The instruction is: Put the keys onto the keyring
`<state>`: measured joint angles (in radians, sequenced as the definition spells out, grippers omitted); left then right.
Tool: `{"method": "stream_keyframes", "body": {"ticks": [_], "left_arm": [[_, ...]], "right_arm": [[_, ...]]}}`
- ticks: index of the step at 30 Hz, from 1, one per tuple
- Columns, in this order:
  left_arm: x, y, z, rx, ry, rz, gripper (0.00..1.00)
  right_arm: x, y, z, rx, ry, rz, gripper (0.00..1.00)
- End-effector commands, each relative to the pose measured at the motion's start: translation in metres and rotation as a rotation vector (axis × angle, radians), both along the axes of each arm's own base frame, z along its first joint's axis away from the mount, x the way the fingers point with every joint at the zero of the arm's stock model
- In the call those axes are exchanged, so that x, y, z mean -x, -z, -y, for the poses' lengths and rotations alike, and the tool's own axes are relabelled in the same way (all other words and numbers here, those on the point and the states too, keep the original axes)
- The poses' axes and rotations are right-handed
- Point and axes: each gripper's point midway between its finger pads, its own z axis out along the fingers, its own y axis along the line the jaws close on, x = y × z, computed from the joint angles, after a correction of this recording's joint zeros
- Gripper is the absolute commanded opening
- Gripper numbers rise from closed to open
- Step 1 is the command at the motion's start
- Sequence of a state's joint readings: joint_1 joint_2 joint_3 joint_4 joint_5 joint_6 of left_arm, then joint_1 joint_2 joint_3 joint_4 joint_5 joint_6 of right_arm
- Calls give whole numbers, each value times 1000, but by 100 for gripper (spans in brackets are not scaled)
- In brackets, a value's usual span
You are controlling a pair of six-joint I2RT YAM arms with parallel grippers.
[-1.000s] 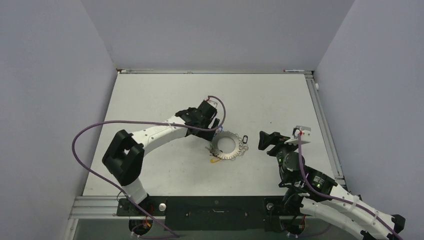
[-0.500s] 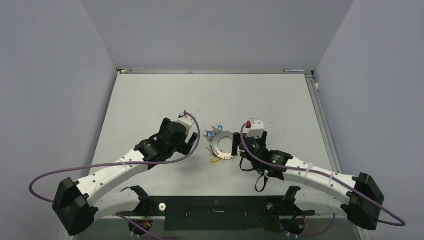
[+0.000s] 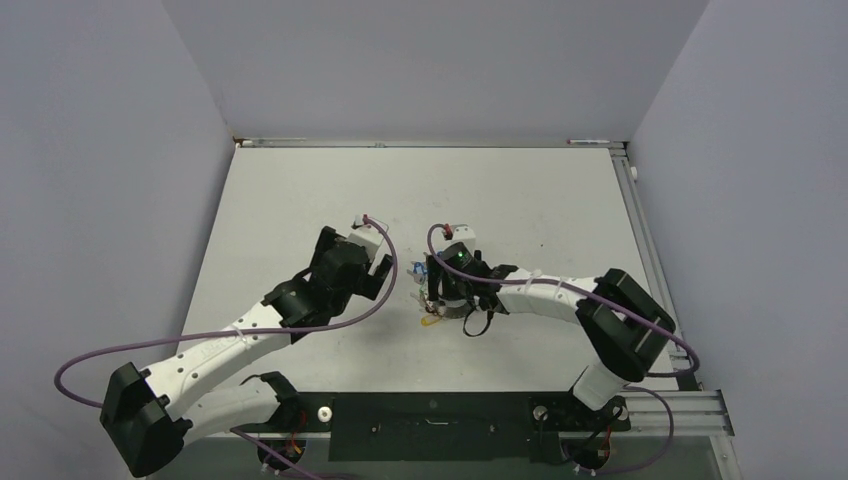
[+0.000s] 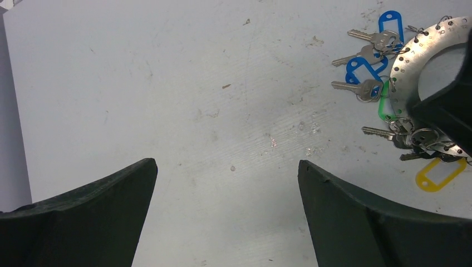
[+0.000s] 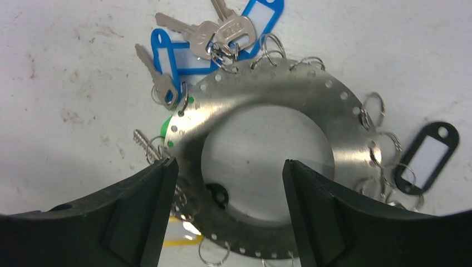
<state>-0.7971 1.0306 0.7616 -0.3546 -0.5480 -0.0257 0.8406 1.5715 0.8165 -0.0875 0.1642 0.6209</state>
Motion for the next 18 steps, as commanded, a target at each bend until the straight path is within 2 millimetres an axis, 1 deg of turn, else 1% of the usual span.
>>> {"method": "stream_keyframes", "body": {"ticks": [1,3,7,9,12,13,15,17,18], "left_arm": [[-6,-20,5,42,6,70,96],[-6,-20,6,45,9,70,96],[-7,-19,5,20,21,73,96],[-8,-20,4,16,18,77,96],[-8,-20,1,7,10,81,96],[-8,-21,1,8,9,84,96],[-9,-22,0,6,6,88,96],[-9,-23,-1,4,1,91,96],[-9,-22,-2,2,0,92,96]], "right_arm": [[-21,-4,-34,-84,-72,-3,69],[-25,-1,-48,-103,-111,-13,67],[-11,5,-85,-211,-253,-86,62],[-2,-1,-105,-278,-307,-103,61],[5,-19,-141,-380,-379,-83,62],[2,-26,-151,-416,-391,-68,62],[-10,-37,-168,-485,-390,-37,63],[-33,-39,-176,-518,-349,1,65],[-46,-35,-177,-529,-317,4,66]]}}
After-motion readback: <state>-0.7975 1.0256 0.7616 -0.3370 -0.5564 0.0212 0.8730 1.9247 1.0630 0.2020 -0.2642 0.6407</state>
